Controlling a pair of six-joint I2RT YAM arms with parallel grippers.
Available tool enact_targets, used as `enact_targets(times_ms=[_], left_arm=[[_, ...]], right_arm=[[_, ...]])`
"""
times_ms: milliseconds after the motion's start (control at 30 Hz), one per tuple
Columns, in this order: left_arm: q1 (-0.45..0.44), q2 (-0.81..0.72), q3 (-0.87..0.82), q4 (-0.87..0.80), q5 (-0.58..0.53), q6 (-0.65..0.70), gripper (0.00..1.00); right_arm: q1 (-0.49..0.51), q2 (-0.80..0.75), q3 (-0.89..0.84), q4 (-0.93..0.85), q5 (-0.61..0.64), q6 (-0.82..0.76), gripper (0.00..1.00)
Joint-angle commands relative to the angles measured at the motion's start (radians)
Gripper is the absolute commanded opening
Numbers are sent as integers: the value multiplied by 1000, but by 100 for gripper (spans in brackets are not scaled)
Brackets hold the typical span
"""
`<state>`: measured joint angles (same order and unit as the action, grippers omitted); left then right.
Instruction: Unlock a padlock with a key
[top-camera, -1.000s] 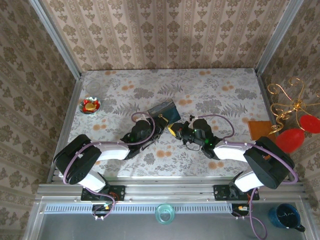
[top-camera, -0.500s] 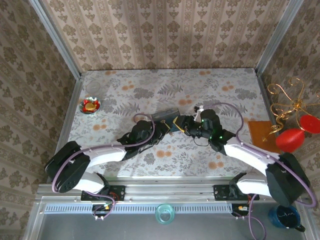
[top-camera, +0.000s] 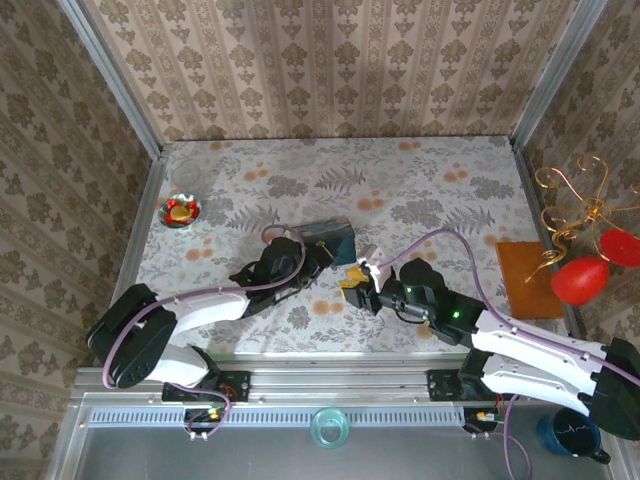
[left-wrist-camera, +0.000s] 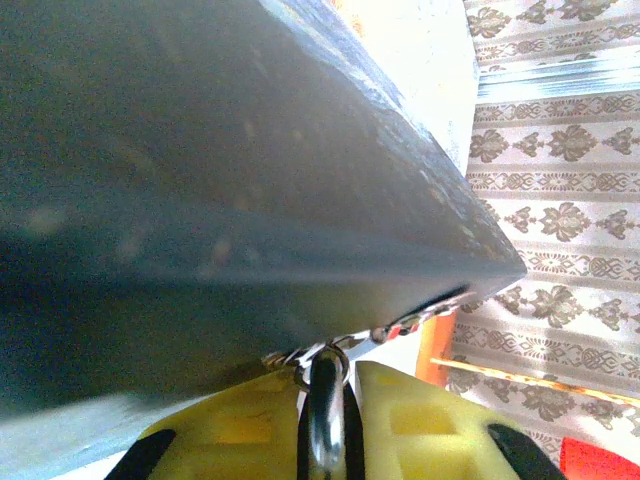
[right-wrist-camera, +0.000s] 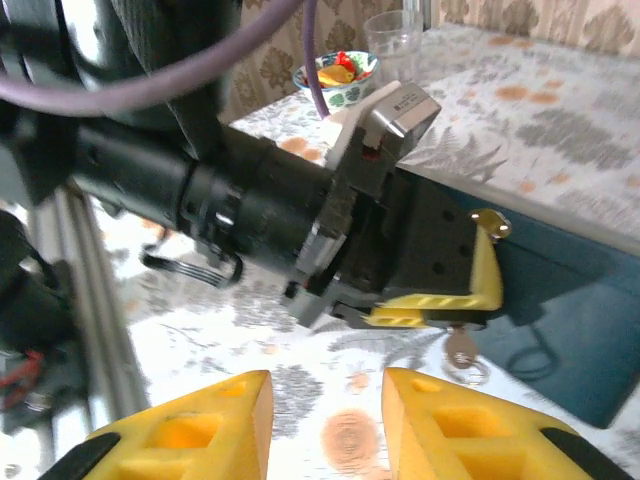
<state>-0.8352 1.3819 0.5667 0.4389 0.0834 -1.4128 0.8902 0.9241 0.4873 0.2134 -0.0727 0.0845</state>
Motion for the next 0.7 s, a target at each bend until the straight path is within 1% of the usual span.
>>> enact_targets(times_ms=[0, 100, 233, 333, 433, 667], left_arm=[[9, -51, 11, 20, 1, 22, 0], [4, -67, -6, 31, -10, 25, 0], [5, -75, -17, 32, -3, 23, 0], [5, -75, -19, 41, 3, 23, 0], [8, -76, -27, 55, 8, 17, 0], [9, -80, -36, 62, 21, 14, 0]], right_arm=[[4, 51, -46, 138, 23, -271, 35], [6, 122, -50, 191, 35, -371, 35], [6, 213, -41, 270, 79, -425, 35], [6, 274, -14, 283, 84, -439, 35], [6, 315, -3, 307, 84, -447, 37], [6, 386, 11, 364, 143, -435, 38]])
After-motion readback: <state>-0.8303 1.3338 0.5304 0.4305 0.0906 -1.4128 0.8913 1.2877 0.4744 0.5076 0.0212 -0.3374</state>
